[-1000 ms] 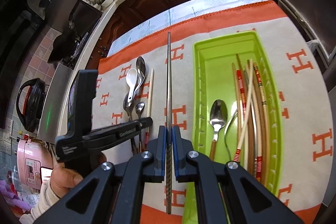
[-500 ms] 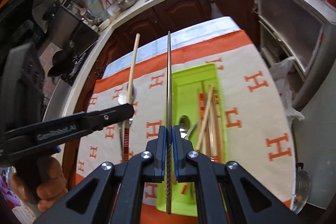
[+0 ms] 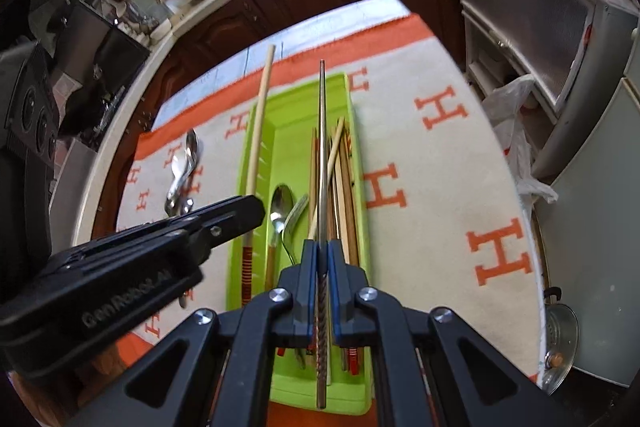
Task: Organize utensils
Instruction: 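Lower both chopsticks into the green tray and open both grippers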
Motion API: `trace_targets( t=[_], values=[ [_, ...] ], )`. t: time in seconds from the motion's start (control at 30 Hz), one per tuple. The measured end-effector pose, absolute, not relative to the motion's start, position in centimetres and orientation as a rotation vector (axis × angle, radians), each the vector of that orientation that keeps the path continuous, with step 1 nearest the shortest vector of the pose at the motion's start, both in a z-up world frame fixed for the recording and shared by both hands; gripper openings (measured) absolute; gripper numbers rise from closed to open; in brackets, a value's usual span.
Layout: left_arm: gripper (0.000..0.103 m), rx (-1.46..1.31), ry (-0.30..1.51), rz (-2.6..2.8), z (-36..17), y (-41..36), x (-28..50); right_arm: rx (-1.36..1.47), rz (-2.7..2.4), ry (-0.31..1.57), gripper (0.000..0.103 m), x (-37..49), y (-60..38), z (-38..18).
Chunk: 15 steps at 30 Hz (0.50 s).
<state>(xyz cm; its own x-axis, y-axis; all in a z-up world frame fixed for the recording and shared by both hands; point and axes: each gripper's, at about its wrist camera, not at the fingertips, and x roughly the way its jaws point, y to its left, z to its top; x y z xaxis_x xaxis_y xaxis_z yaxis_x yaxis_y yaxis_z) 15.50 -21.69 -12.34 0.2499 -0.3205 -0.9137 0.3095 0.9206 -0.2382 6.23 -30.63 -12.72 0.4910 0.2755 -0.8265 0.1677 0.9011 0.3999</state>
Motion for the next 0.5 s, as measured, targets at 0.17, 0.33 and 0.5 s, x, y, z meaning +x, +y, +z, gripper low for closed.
trace_targets(
  t=[0.17, 0.33, 0.5],
  values=[
    [0.010, 0.064, 1.254, -0.409, -13.3, -21.9, 15.3, 0.417, 0.073, 1.116, 0.006, 6.6, -29.6, -14.1],
    [0.034, 0.084, 1.230, -0.394, -12.7, -21.6, 14.4, 0.426, 0.060, 1.132, 0.007, 6.5, -29.6, -14.6],
    [0.036, 0.091, 1.201, -0.391, -11.6, -21.1, 13.7, 0.420, 0.061, 1.116, 0.007, 6.1, -29.4, -14.0]
  ],
)
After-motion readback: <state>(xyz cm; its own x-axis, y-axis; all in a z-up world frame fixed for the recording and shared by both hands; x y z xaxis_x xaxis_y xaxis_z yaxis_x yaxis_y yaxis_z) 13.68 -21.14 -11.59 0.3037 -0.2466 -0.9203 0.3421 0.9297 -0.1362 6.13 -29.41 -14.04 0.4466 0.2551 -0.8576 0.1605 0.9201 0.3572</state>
